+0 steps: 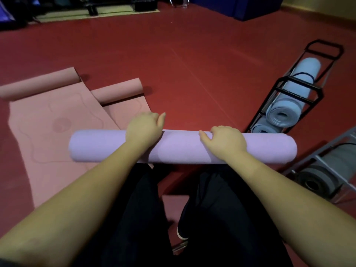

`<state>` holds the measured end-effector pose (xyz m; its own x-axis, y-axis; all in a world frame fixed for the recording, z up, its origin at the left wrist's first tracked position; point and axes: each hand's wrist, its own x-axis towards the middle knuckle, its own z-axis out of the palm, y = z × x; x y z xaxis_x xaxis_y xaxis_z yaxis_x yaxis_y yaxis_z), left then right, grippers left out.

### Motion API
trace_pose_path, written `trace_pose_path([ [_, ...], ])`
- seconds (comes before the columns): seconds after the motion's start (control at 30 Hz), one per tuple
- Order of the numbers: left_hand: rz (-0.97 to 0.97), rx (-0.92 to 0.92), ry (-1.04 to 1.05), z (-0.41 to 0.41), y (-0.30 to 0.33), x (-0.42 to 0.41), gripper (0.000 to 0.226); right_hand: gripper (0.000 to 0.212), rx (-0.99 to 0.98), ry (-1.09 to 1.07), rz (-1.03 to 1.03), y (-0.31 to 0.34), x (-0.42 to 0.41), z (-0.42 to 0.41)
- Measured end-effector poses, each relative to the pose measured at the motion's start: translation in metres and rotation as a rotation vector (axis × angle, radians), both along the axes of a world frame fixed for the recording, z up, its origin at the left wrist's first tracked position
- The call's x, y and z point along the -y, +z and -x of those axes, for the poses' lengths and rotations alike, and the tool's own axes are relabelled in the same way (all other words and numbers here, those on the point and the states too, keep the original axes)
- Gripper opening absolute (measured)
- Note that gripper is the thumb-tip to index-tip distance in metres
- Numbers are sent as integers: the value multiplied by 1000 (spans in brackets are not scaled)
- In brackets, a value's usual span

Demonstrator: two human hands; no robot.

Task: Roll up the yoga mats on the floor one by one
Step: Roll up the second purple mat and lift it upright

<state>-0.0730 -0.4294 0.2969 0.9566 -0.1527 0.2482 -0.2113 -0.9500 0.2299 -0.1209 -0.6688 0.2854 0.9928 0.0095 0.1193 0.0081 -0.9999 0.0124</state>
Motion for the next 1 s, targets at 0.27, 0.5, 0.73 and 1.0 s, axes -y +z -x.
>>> trace_pose_path([
  [0.27, -318, 116, -248, 53, -52, -28, 99, 69, -217, -25, -88, 13, 2, -19],
  [0.5, -492, 52, -248, 50, -34, -32, 99, 70, -392, -41, -131, 30, -3, -30],
  [0.73, -453, -57, -364, 55, 13, -38, 100, 58, -667, 8, -181, 65, 1, -30],
  [1.0, -221, -329, -325, 54, 26, -32, 90, 43, -881, 84, -235, 54, 3, -40],
])
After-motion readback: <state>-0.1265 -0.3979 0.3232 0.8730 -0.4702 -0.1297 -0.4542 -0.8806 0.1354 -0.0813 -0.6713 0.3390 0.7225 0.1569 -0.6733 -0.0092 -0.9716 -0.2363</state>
